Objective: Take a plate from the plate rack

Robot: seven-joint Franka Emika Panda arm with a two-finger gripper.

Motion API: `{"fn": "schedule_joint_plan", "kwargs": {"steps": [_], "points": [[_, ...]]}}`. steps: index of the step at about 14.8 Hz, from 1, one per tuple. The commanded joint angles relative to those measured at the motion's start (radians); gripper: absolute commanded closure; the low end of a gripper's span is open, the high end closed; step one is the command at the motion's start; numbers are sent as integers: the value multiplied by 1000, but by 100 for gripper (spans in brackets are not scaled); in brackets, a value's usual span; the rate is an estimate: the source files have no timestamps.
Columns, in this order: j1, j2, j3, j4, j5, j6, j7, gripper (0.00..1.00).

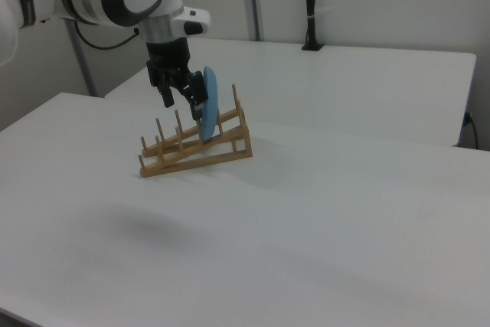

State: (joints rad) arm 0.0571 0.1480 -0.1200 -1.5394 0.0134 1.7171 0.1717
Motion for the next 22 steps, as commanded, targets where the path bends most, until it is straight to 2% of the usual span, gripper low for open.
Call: {"fn": "schedule_joint_plan", "kwargs": {"steps": [1,10,15,17,20,22], "points": [[1,-15,0,-16,-10,6,-11,0],[7,-11,2,-18,-15,4,-24,0],[-3,-11,-1,-16,-15,-1,-177,0],[-6,-13,-1,-16,-15,-2,-187,0],[-17,-7,-1,14,-24,24,-207,0],[-16,4,-1,25,-29,122,-235,0]]}}
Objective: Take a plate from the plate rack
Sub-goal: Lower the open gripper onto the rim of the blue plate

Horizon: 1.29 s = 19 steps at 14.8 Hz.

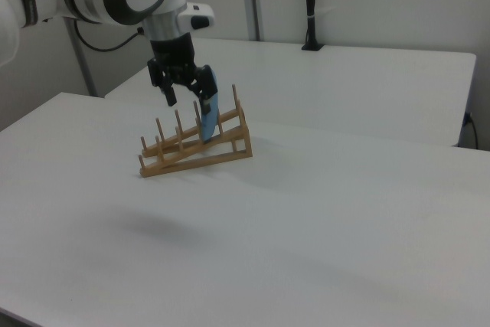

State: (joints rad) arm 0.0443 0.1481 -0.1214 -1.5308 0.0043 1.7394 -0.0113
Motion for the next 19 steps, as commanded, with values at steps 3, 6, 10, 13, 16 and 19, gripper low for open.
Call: {"fn": "schedule_joint_plan", "kwargs": {"steps": [3,6,10,13,16,19], "points": [[20,24,12,17,-62,311,-52,3],[95,54,14,18,-241,478,-42,10],[163,123,8,99,-481,532,31,13],[227,209,-17,155,-570,531,143,14],[287,313,-56,222,-573,526,204,17],[308,333,-66,227,-575,526,232,21]]}}
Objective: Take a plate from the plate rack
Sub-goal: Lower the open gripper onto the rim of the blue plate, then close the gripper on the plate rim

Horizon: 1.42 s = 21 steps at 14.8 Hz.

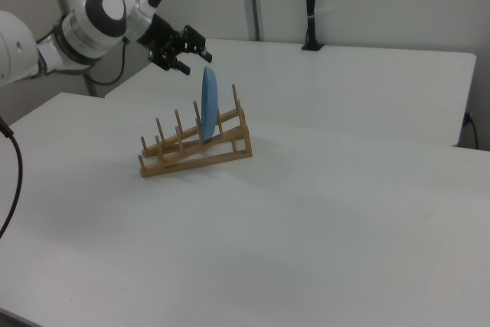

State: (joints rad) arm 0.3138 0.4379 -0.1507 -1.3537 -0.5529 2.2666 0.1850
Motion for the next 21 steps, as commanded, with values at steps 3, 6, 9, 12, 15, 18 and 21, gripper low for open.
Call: {"fn": "schedule_joint_plan", "kwargs": {"steps": [3,6,9,12,15,18,21], "points": [[42,88,-43,74,-42,-1,57,26],[41,130,-55,105,-107,4,100,36],[41,137,-61,110,-122,5,100,44],[42,140,-59,110,-137,5,100,67],[45,139,-59,110,-137,5,100,86],[57,136,-59,110,-137,2,100,97],[57,130,-59,108,-137,2,100,100]]}}
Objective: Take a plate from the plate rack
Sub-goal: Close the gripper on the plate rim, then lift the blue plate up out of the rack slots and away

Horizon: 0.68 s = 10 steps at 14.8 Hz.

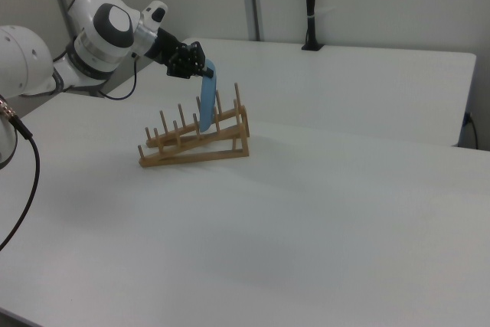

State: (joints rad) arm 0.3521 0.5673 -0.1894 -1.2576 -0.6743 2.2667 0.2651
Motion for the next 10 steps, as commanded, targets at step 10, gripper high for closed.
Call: {"fn": "schedule_joint_plan", "kwargs": {"steps": [10], "points": [[8,-84,-24,12,-11,0,20,100]]}}
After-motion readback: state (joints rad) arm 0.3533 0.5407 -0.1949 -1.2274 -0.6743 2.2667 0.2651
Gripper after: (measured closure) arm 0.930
